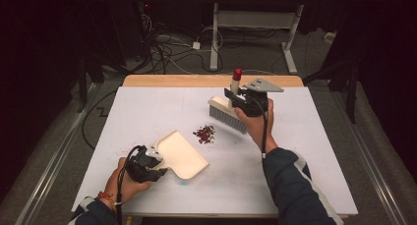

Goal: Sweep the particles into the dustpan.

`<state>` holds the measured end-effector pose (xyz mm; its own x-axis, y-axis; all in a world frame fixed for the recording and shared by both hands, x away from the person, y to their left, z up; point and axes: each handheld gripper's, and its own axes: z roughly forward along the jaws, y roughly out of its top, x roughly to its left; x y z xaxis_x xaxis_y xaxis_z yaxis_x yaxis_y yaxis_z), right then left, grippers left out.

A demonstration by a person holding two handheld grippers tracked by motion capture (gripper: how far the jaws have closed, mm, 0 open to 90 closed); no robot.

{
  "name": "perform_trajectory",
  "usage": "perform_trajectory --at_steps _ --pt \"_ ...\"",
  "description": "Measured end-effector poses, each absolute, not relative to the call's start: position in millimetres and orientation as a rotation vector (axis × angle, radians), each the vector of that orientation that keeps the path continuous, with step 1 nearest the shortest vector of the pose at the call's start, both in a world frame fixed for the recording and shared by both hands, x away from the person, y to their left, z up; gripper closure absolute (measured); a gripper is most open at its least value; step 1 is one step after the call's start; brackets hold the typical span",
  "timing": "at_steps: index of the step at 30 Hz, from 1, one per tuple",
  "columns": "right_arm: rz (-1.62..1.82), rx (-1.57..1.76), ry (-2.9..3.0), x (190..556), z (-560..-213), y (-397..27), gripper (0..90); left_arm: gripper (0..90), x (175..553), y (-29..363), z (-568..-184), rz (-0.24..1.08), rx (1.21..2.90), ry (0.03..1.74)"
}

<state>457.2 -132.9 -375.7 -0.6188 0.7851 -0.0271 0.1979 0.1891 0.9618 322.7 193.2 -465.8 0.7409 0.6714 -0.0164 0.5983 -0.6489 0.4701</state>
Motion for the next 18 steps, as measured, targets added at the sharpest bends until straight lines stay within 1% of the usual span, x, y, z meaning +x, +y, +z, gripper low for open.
perform_trajectory --at_steps 5,9,14,18 --pt "1.366 0.868 1.932 467 -390 -110 69.8 64.2 324 192 -467 0.237 2.506 0.957" --pt "1.364 0.876 1.963 473 -401 -103 69.8 64.2 326 192 -468 0.218 2.498 0.961" --pt "1.439 0.843 2.013 470 -404 -98 69.8 64.2 329 193 -468 0.194 2.495 0.961" --pt "1.47 0.802 2.049 456 -407 -91 69.5 64.2 330 192 -468 0.199 2.506 0.96"
